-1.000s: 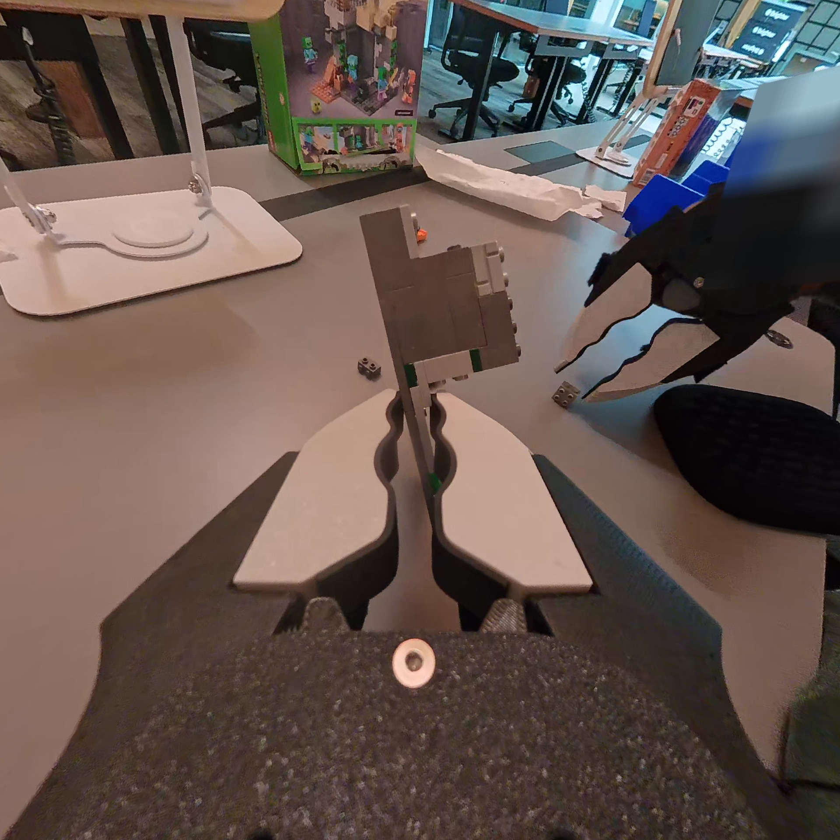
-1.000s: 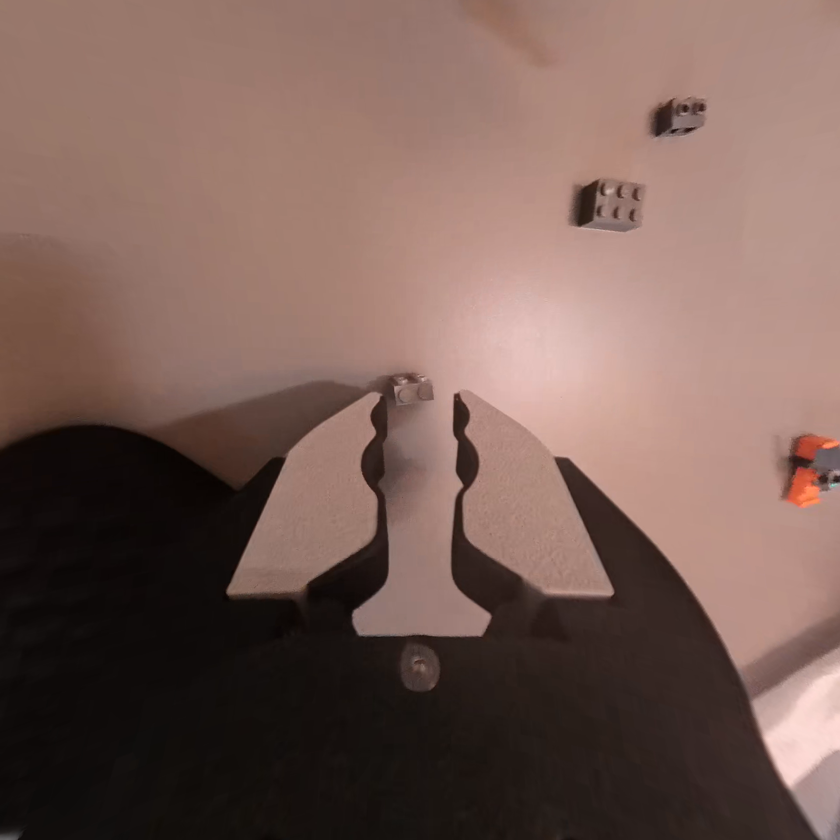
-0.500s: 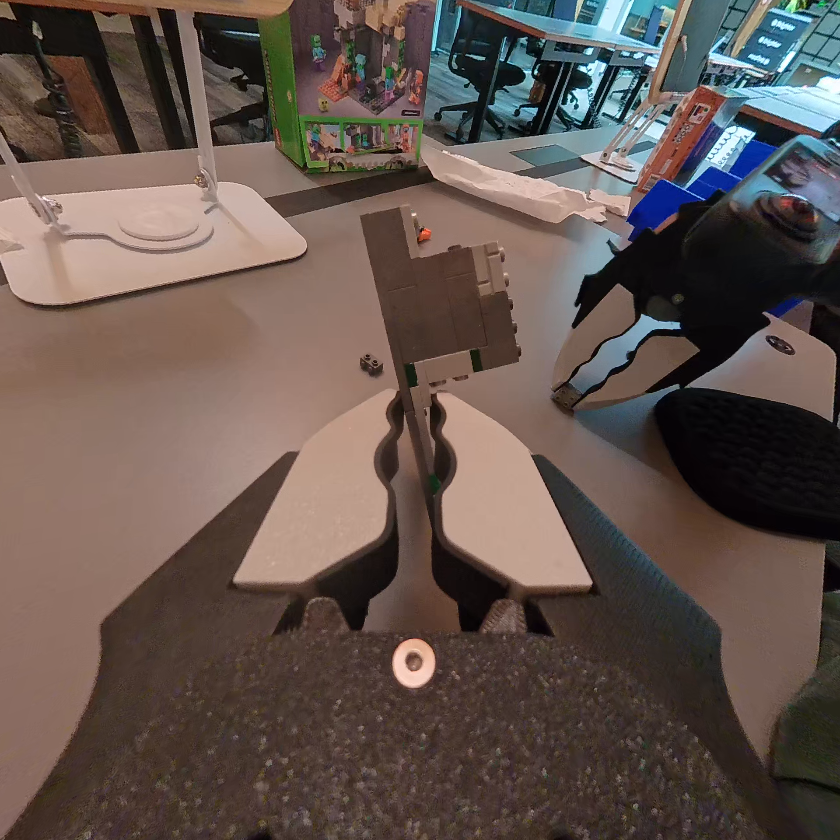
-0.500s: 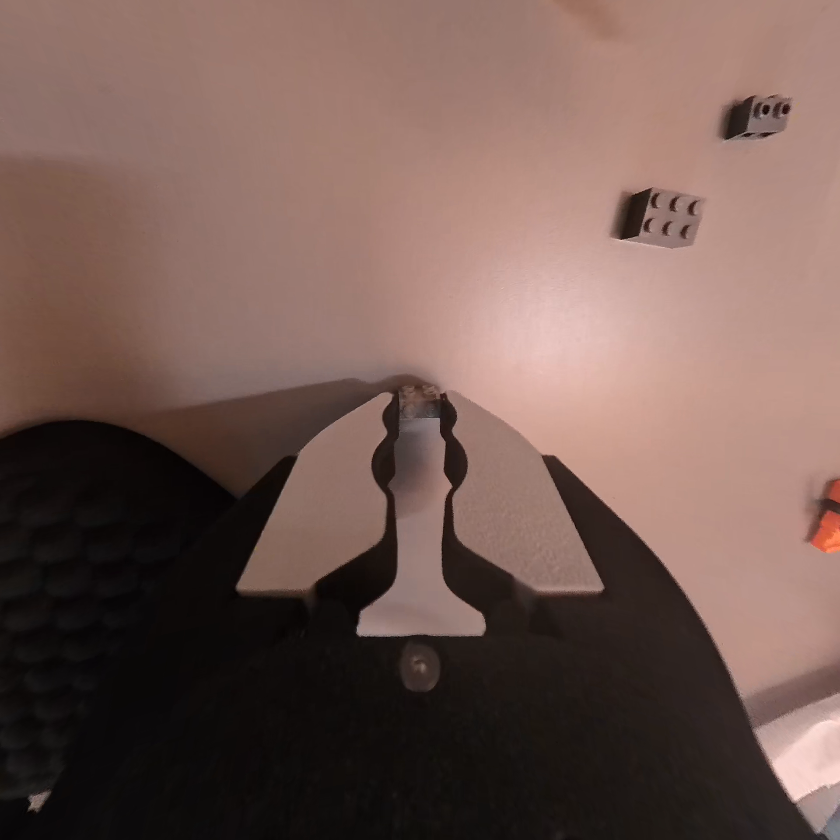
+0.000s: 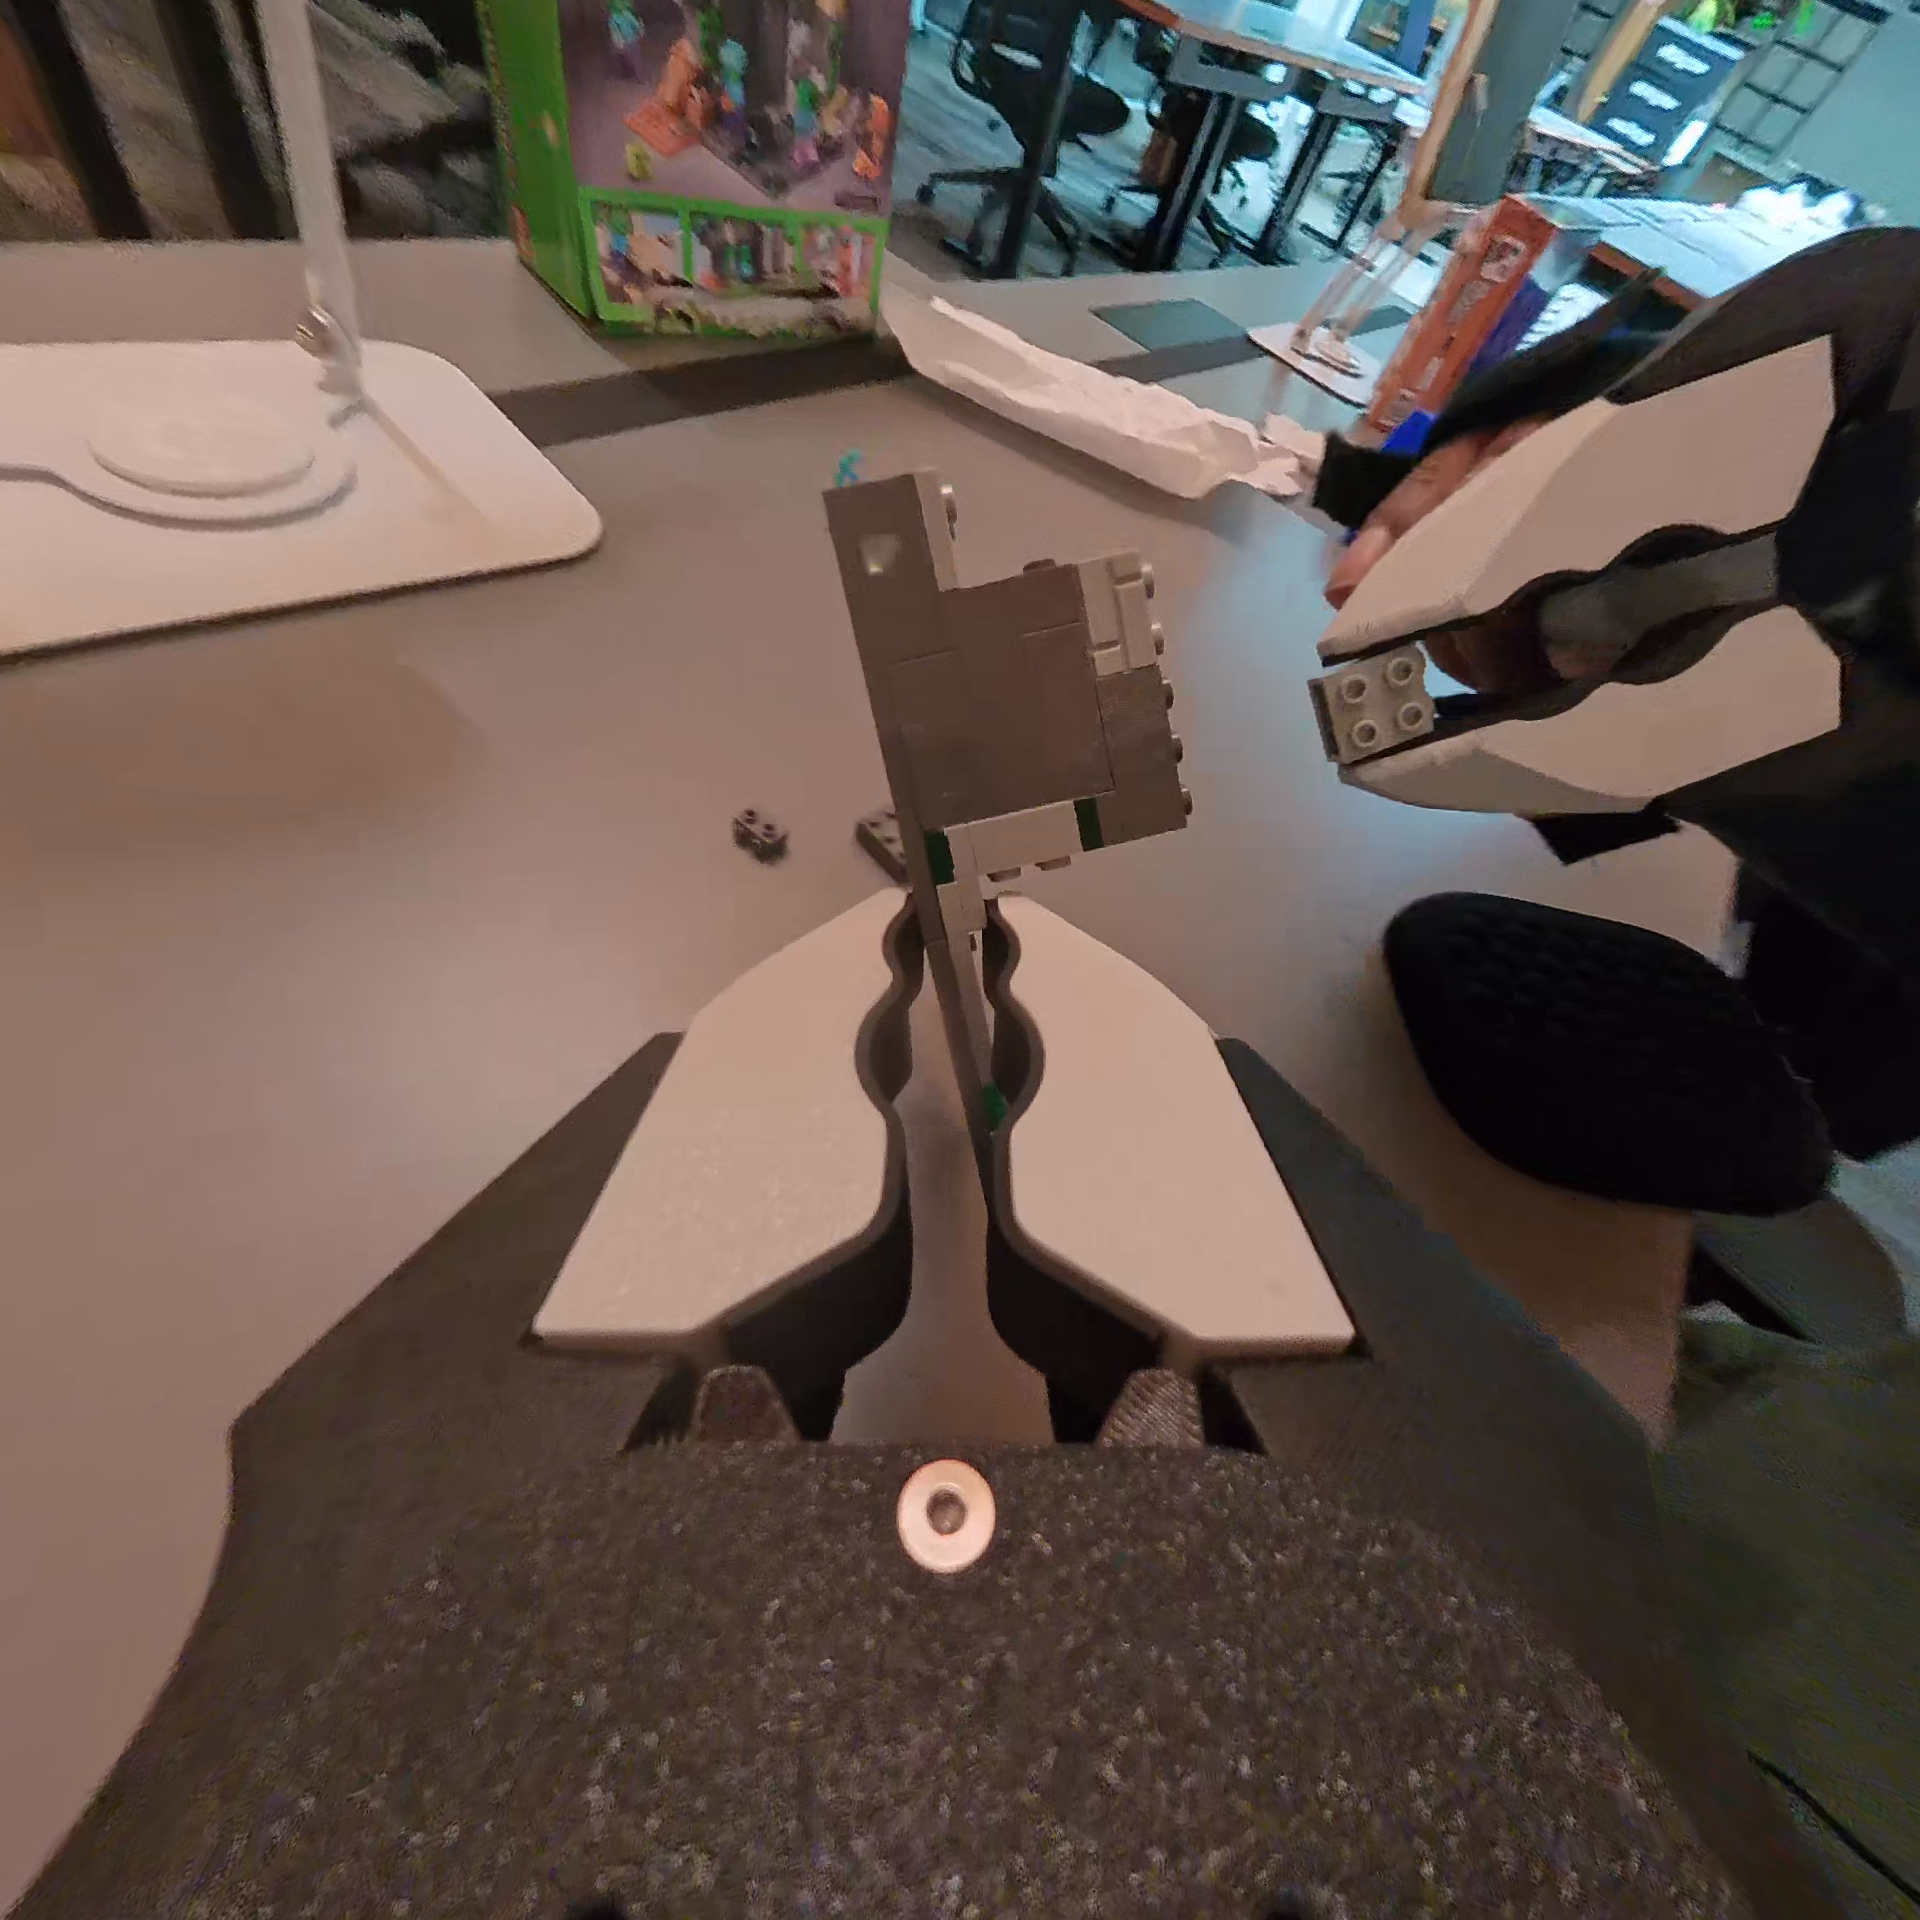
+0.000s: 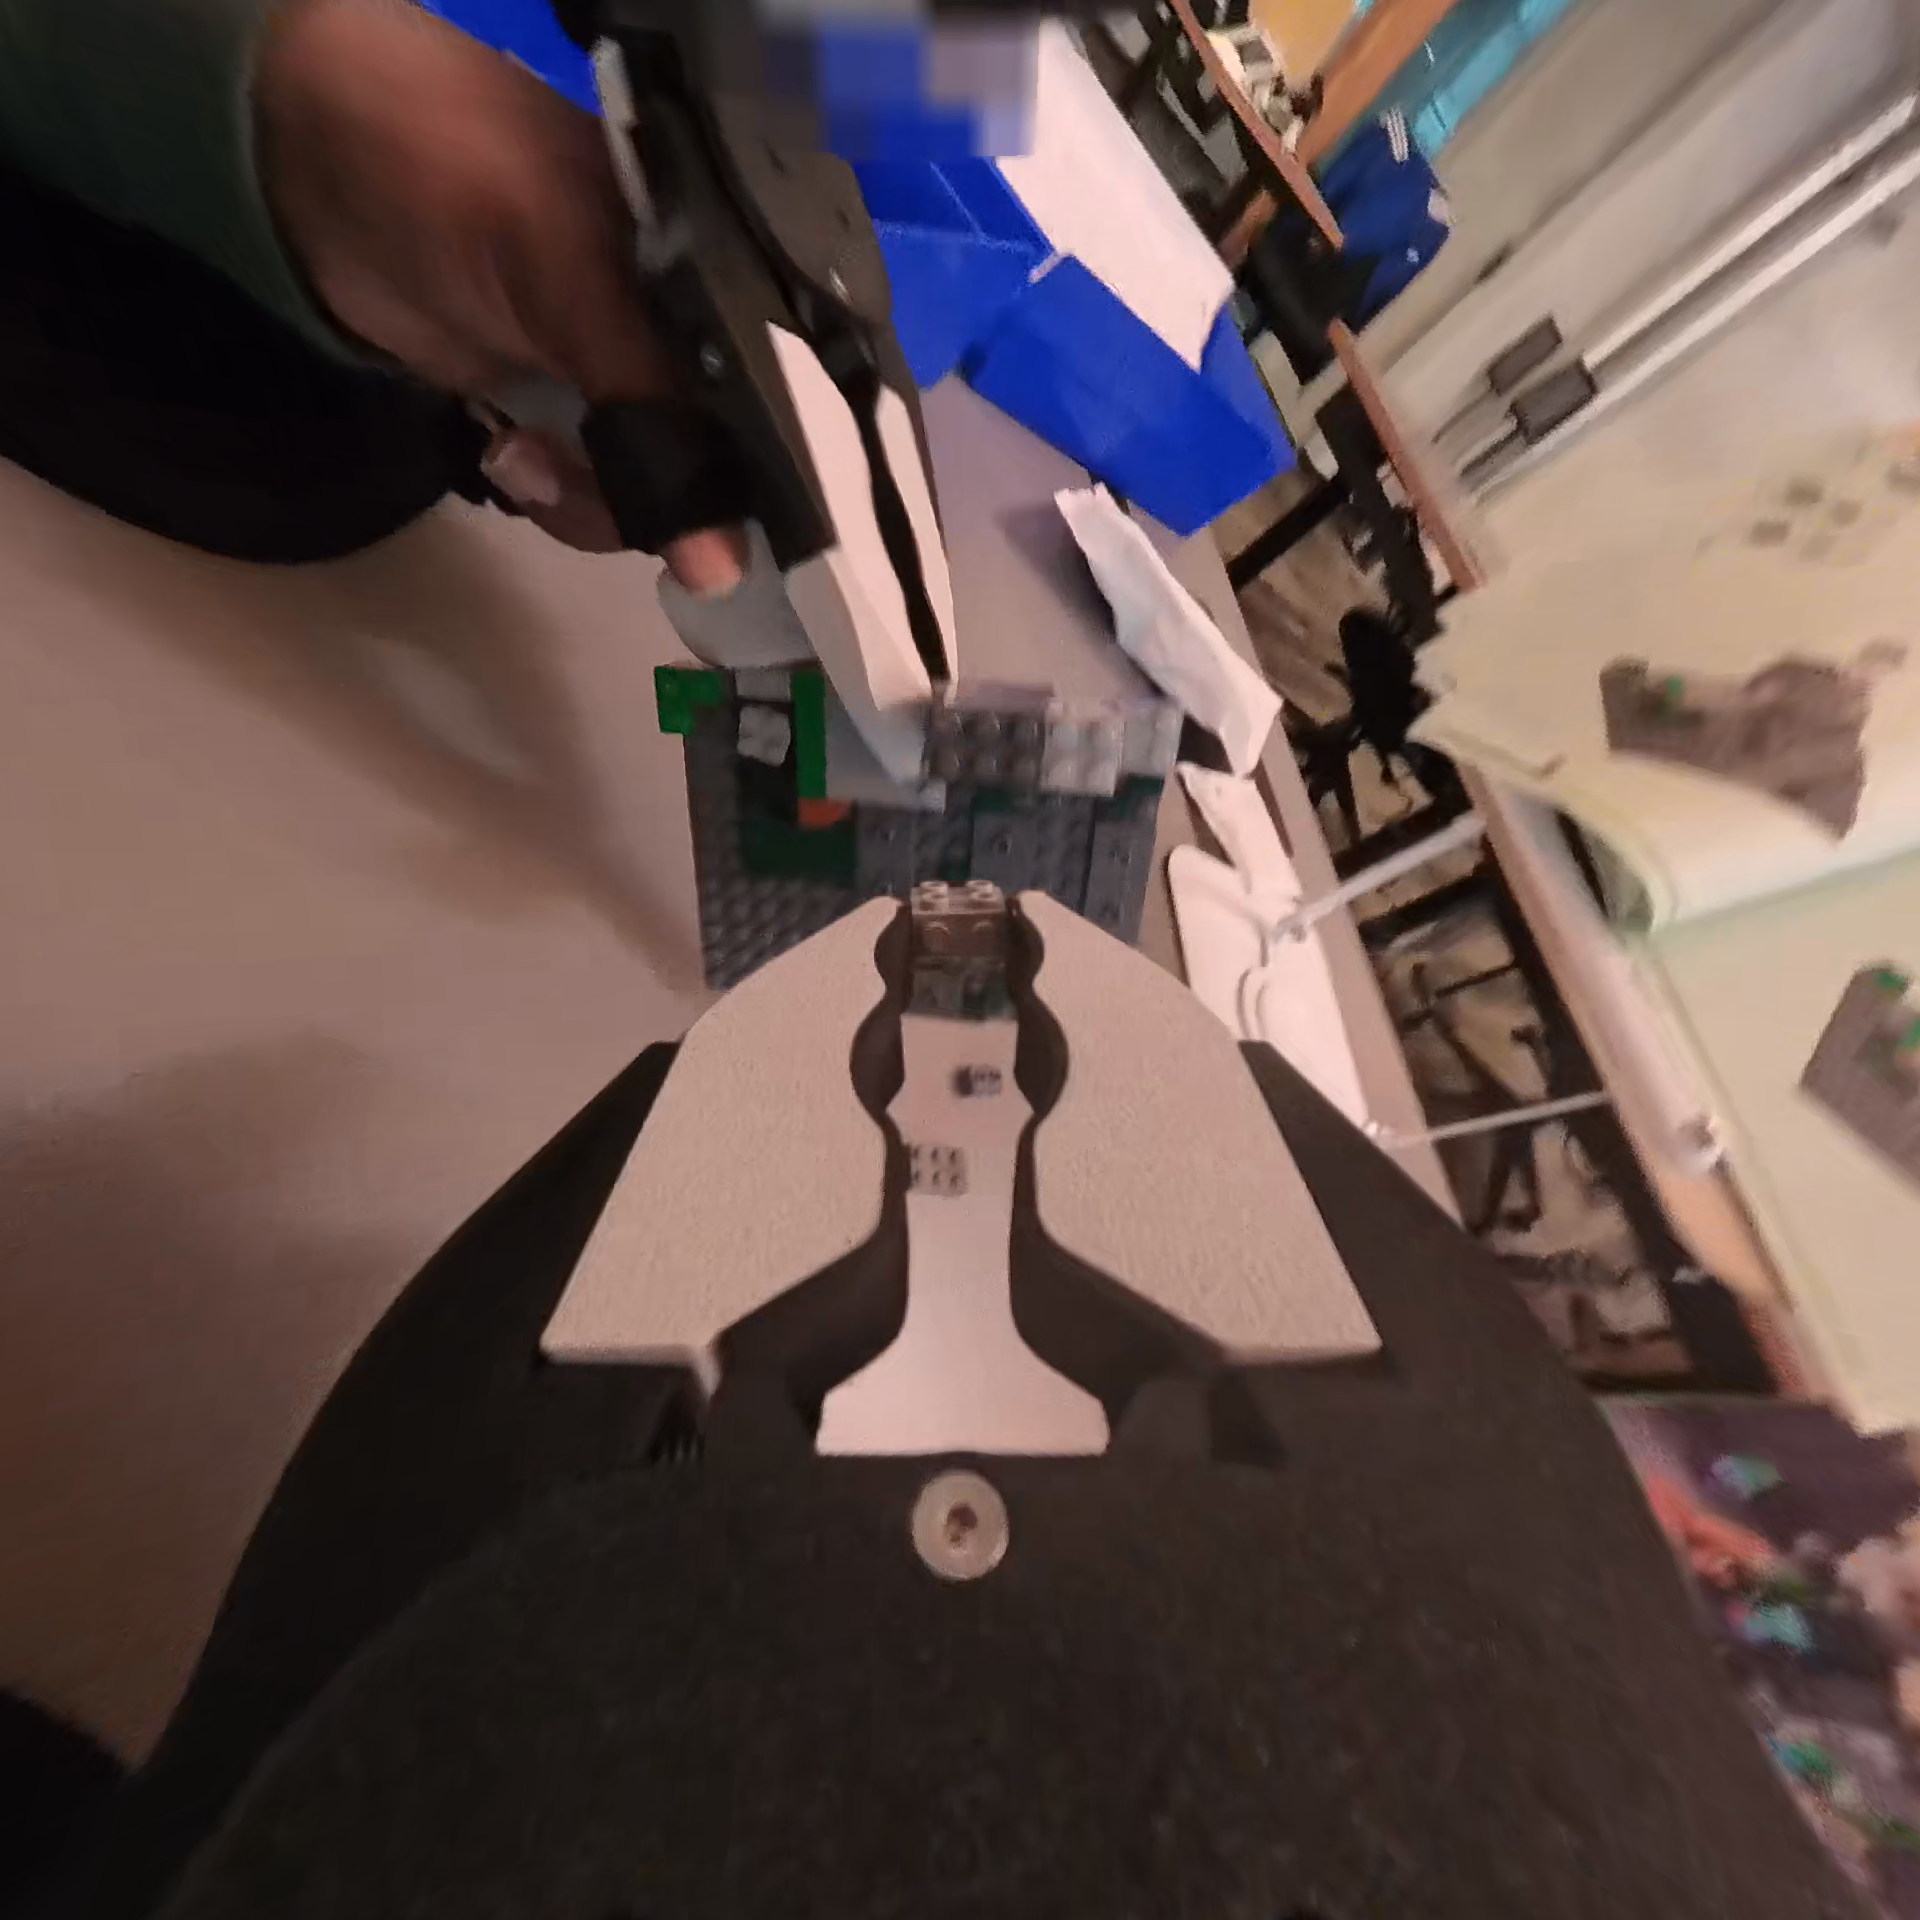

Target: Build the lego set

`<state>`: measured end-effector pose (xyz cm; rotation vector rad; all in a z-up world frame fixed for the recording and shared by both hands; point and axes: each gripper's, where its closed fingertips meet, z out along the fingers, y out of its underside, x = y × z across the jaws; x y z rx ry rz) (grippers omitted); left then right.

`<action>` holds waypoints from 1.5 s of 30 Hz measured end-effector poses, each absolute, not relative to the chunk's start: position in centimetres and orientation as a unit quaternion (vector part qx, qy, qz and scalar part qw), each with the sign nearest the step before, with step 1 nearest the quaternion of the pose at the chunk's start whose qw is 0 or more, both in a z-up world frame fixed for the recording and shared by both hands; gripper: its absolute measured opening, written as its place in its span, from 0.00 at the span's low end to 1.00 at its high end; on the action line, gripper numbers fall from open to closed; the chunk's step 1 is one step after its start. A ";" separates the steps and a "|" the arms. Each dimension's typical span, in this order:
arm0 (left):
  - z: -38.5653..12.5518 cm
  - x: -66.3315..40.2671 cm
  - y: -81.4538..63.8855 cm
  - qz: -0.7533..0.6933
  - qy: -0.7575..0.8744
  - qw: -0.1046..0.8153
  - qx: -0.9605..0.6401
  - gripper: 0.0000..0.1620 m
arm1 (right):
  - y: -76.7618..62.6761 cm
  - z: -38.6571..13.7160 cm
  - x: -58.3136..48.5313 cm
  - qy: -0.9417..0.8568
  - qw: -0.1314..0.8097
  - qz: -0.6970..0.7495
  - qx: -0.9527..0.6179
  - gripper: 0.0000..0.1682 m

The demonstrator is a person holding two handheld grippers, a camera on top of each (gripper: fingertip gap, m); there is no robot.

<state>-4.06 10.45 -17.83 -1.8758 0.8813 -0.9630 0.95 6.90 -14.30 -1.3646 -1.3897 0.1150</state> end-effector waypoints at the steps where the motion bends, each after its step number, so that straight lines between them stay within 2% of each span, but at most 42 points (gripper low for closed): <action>1: -17.9 -3.9 10.2 -0.399 0.351 0.395 -0.749 0.06 | 6.7 -13.9 0.5 -0.605 0.562 0.042 -0.562 0.10; 6: -18.2 -3.1 8.4 -0.469 0.366 0.269 -0.758 0.07 | 5.6 -12.8 -1.2 -0.699 0.532 -0.011 -0.479 0.10; 14: -19.0 -2.5 4.3 -0.516 0.395 0.065 -0.758 0.06 | 3.9 -14.1 -1.9 -0.804 0.431 -0.025 -0.410 0.10; 23: -20.3 -3.3 0.9 -0.569 0.357 -0.070 -0.738 0.06 | 1.6 -16.5 -2.3 -0.844 0.364 0.010 -0.394 0.10; 30: -21.2 -3.6 -0.3 -0.573 0.357 -0.096 -0.731 0.07 | 0.5 -17.5 -2.7 -0.855 0.336 0.030 -0.395 0.10; 45: -21.9 -3.5 -0.4 -0.577 0.349 -0.085 -0.734 0.06 | 0.9 -18.2 -2.6 -0.847 0.320 0.018 -0.424 0.10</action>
